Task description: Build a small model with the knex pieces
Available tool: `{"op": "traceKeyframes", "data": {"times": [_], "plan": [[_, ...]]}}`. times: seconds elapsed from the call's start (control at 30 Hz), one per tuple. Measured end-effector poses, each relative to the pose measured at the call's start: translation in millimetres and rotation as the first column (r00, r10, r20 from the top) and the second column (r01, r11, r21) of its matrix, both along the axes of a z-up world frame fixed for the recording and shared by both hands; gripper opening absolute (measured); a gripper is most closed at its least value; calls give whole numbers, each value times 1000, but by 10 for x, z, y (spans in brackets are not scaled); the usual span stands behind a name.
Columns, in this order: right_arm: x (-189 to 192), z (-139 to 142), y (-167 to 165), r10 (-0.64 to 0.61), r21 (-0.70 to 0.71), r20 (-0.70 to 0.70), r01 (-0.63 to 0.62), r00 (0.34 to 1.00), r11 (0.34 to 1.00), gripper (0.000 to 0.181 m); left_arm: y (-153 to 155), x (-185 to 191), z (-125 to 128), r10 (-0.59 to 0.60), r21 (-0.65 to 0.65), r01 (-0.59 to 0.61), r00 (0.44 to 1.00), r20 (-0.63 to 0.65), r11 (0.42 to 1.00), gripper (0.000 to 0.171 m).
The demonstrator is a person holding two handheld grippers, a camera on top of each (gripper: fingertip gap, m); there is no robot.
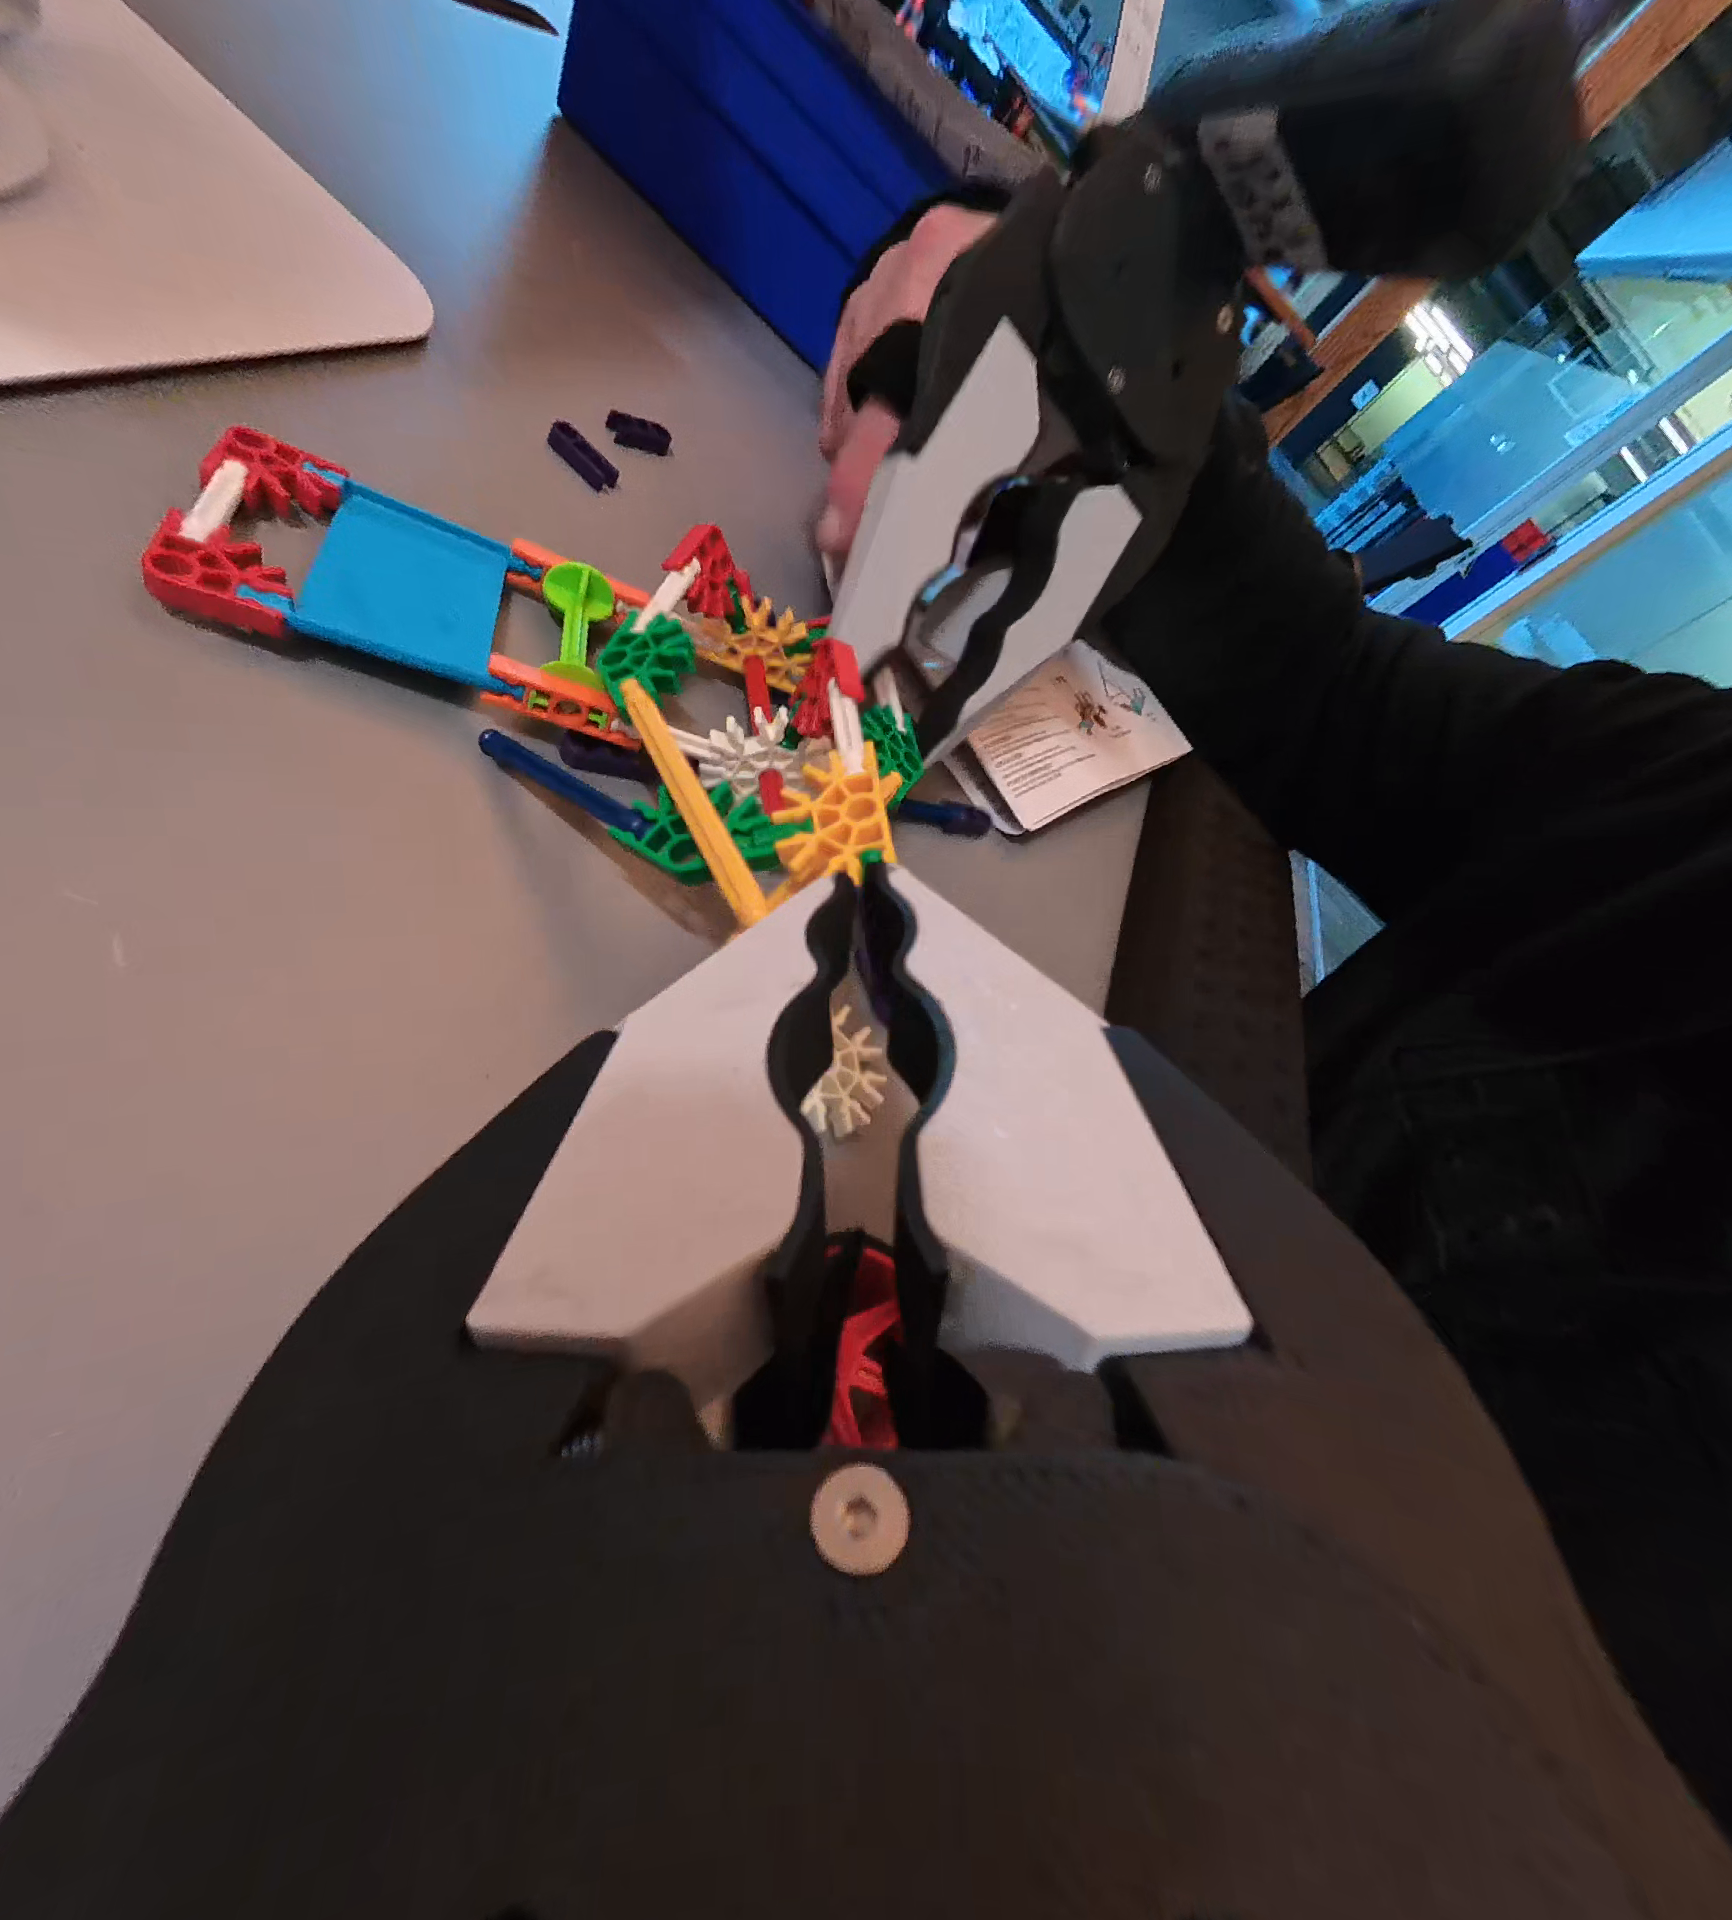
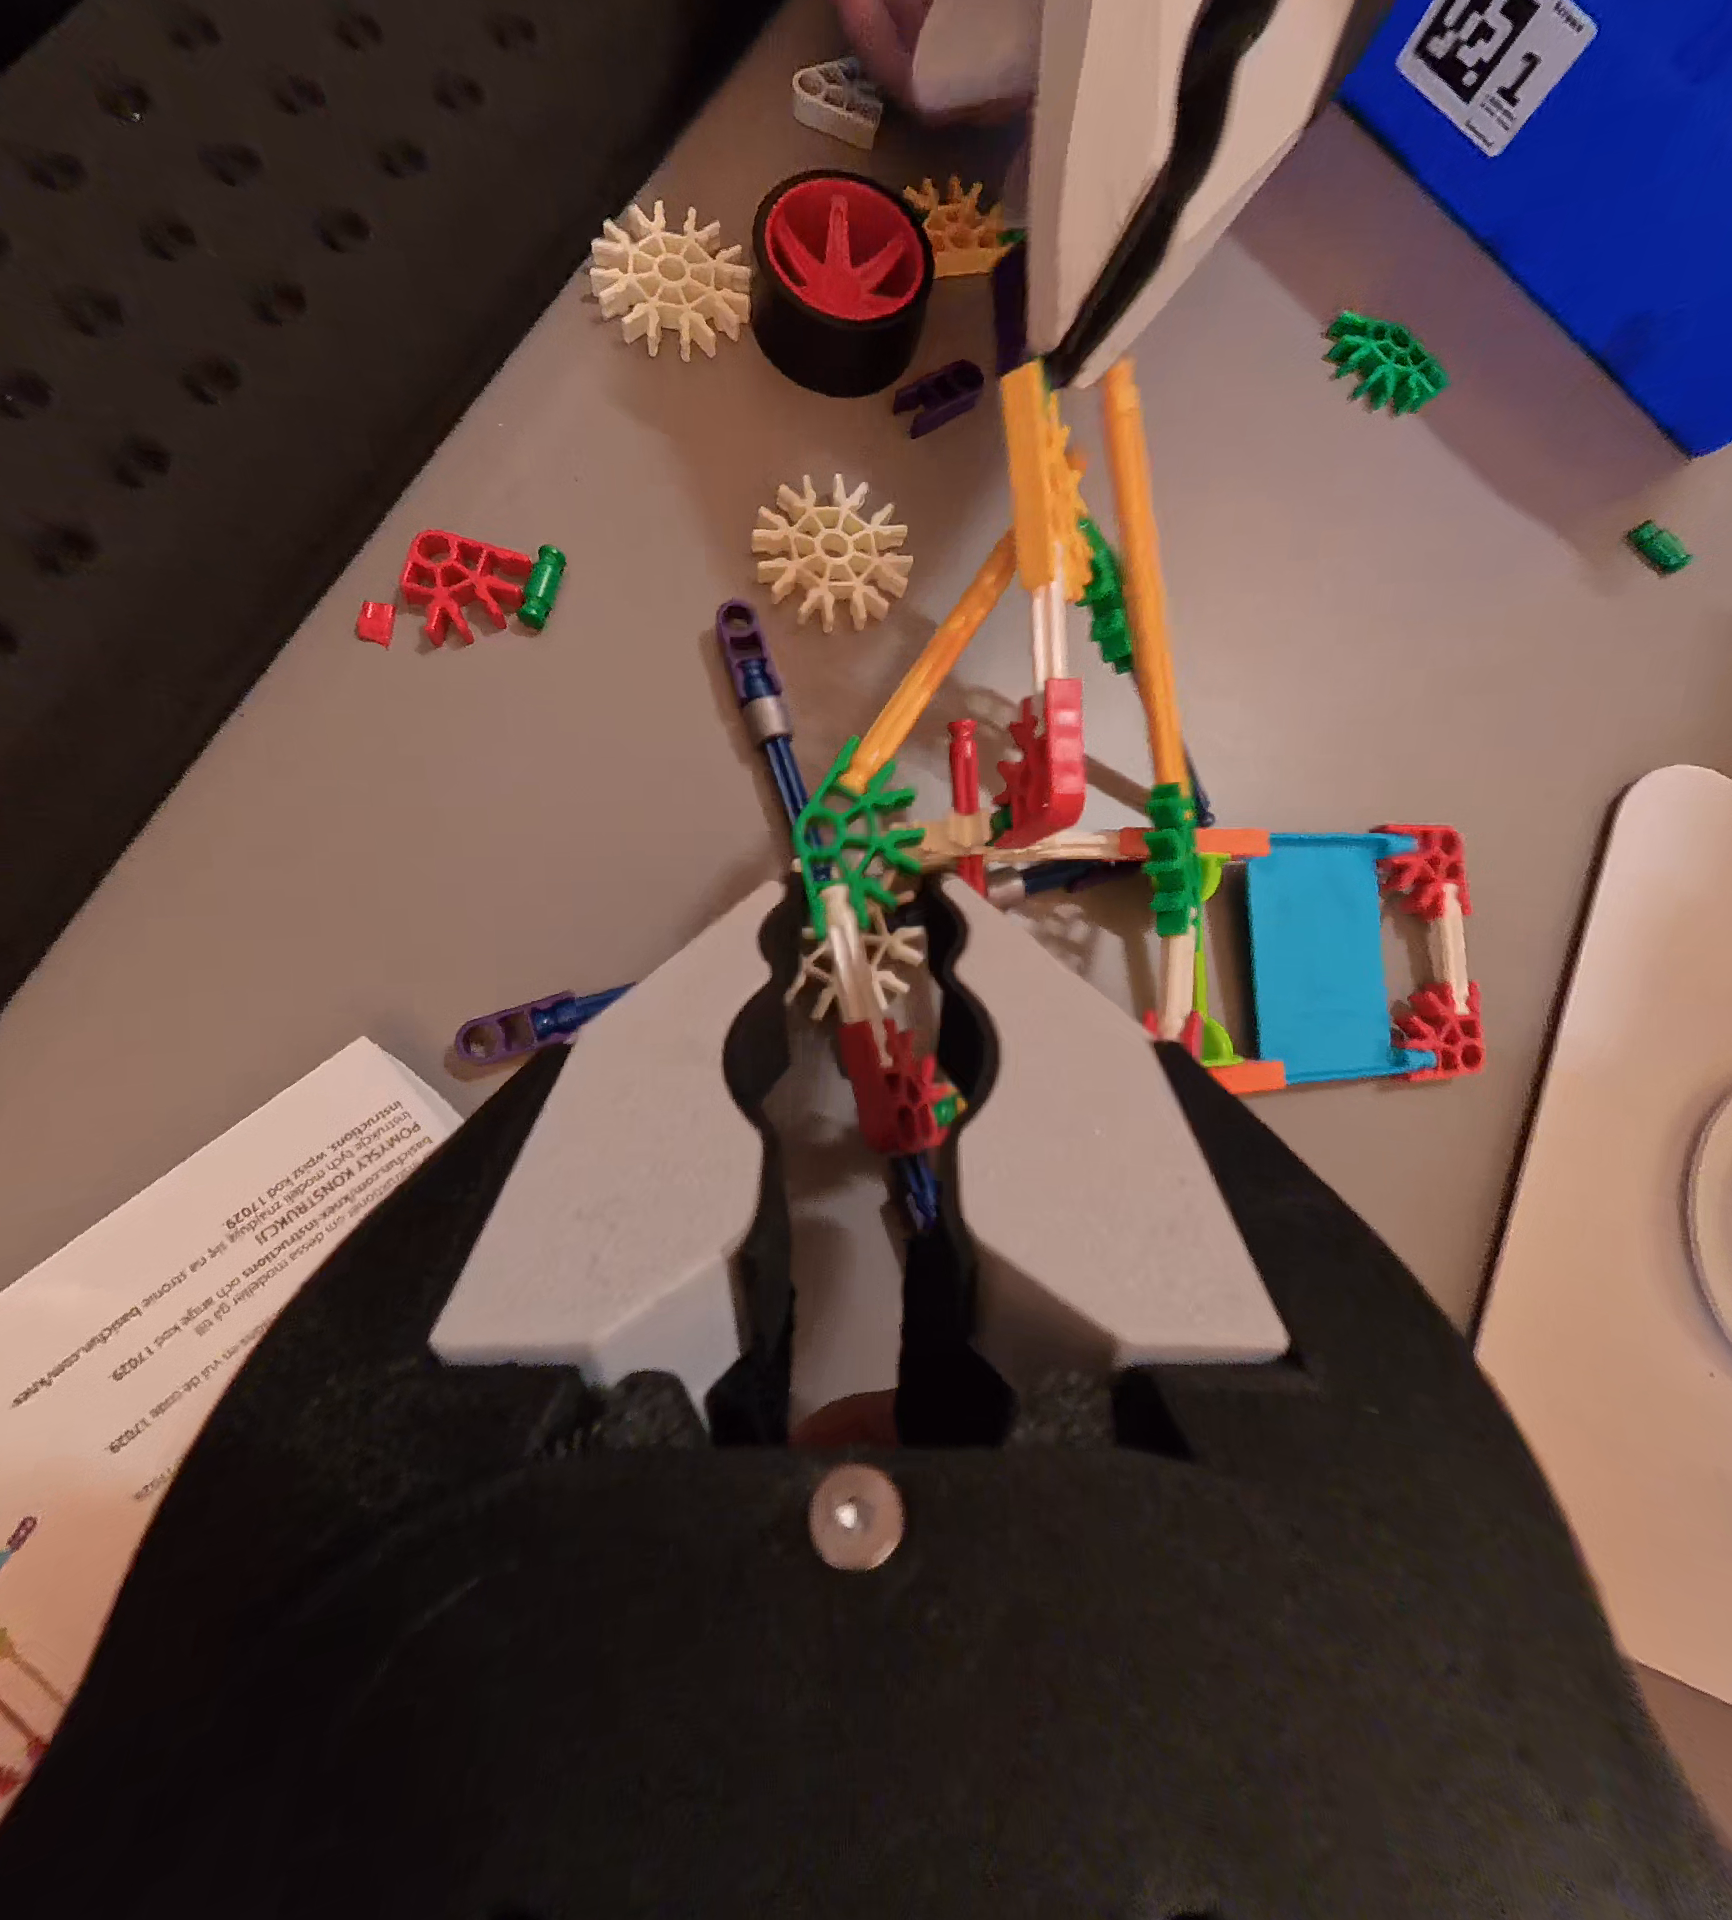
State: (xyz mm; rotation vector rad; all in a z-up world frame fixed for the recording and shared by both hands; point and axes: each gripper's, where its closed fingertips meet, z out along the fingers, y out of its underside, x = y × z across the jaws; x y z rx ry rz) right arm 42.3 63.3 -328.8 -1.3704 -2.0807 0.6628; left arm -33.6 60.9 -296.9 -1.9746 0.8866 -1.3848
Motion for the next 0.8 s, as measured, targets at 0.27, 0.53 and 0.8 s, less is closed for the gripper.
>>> {"op": "traceKeyframes", "data": {"times": [0.27, 0.53, 0.8], "plan": [[-46, 548, 164, -98, -41, -153, 93, 983, 995, 29, -109, 29, -35, -60, -65, 60, 998, 7, 996, 29], [-628, 263, 380, -125, 32, 23, 124, 992, 992, 23, -214, 25, -109, -101, -94, 98, 994, -27, 991, 37], [-635, 35, 277, -88, -5, 96, 89, 991, 996, 21, -272, 85, -175, -136, -74, 130, 988, -74, 989, 34]]}}
